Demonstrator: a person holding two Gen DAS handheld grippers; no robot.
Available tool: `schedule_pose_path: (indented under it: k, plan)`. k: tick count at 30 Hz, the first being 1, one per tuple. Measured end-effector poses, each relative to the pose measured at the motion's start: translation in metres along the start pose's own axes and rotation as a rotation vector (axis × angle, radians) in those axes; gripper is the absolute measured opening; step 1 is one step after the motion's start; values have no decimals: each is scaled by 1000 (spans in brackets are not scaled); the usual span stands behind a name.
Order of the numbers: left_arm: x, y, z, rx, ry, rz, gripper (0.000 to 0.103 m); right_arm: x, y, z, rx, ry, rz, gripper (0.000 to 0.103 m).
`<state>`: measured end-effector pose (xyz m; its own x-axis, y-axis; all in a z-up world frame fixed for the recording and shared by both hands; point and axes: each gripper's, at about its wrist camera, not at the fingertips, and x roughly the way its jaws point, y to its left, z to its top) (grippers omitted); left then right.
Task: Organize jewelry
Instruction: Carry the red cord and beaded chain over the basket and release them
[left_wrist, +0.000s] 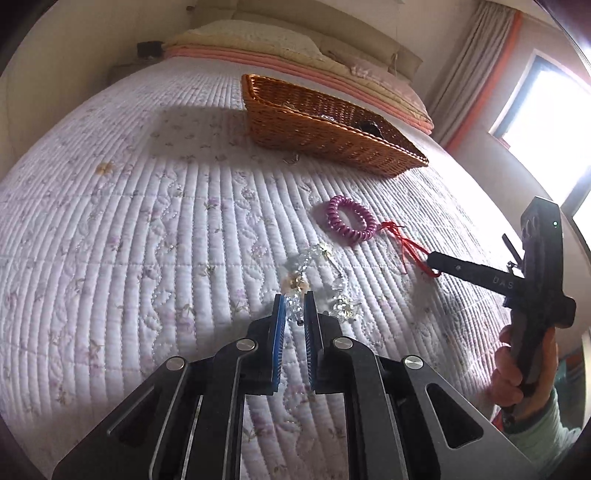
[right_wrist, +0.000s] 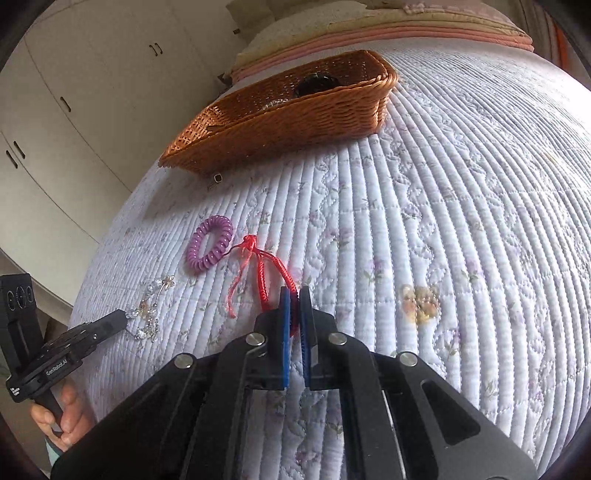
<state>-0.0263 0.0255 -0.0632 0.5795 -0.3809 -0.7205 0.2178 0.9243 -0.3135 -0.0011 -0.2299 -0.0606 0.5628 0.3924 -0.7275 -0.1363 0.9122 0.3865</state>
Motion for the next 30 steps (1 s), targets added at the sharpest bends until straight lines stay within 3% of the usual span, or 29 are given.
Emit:
schedule_pose_path:
  k: [1,3,6,10,18,20,21,22,26,30]
  plan:
    - [-1,0,1,5,-7,19,22,-1,-1,-1,-1,3,1,5]
    - [-3,1,5,0,-24,19,30,-1,-3,0,-8,16,12,11]
    - [-2,-1,11,11,-32,9,30,-3,-1,2,-44,28,33,20]
    - [15,-9,20,49,-6,18,30,5,18,6,-165,31,-66,20]
    - [33,-24,15,163,9,132,31,18,41,0,-350,19,-229,19]
    - [36,-32,13,208,3,185,28,18,48,-4,-387,5,-256,11]
    - [36,-36,12,226,1,197,17,18,51,-6,-397,4,-255,4]
    - [36,-37,10,238,-2,204,5,18,52,-6,-401,4,-254,3]
    - [30,-40,10,244,-21,188,3,10,50,-5,-376,-2,-232,3]
    - [11,-35,18,185,-69,99,3,-7,47,6,-316,-9,-142,3]
